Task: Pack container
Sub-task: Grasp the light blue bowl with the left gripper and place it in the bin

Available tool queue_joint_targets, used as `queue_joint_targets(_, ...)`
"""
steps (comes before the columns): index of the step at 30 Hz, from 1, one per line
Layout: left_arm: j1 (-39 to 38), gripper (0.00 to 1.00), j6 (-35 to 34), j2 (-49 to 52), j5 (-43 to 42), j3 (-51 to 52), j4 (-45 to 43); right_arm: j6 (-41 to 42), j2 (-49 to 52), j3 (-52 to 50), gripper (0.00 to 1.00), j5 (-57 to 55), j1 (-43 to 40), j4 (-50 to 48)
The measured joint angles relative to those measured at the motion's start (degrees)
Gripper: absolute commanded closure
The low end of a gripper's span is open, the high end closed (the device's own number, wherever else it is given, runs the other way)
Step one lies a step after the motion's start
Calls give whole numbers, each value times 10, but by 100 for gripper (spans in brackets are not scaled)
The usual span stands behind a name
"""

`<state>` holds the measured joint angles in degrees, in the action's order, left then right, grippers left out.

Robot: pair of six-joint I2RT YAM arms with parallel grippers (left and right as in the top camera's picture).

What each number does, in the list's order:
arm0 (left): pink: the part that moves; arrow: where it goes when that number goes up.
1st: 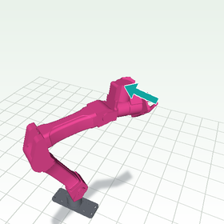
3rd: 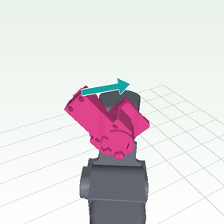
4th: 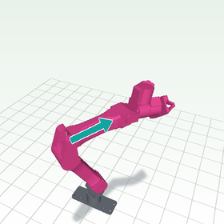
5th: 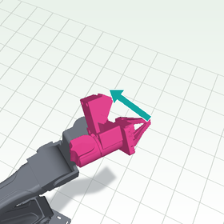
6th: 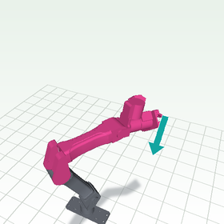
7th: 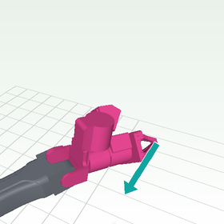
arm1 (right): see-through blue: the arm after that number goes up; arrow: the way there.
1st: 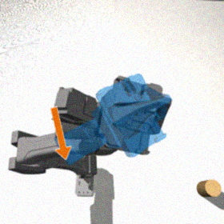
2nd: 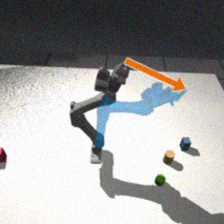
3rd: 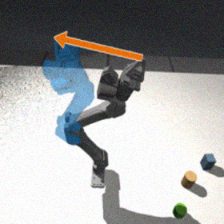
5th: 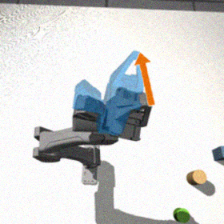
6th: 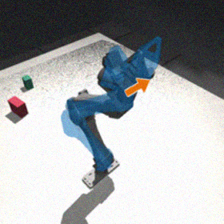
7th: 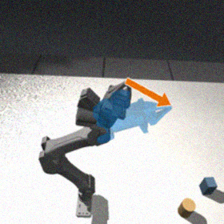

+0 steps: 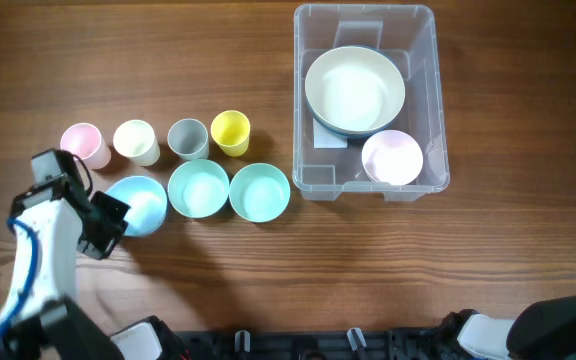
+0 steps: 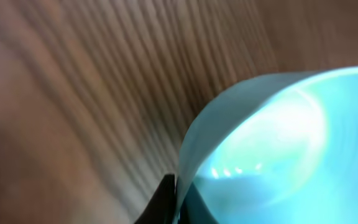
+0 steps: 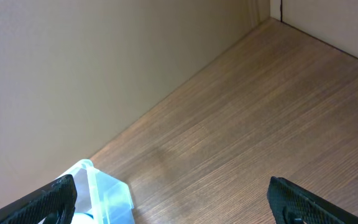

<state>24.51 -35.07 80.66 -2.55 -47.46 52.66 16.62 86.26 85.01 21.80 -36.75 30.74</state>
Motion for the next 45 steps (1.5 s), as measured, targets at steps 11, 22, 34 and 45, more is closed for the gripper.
queue_joint_targets(11,-205,96,77,-160,-66,-238,-65,0,0,0,0,0,0,0)
queue_joint_targets(22,-482,96,218,82,-115,-250,-423,0,0,0,0,0,0,0)
queue_joint_targets(34,-617,96,231,236,-186,-249,-512,0,0,0,0,0,0,0)
queue_joint_targets(45,-638,61,236,300,-167,-249,-508,0,0,0,1,0,0,0)
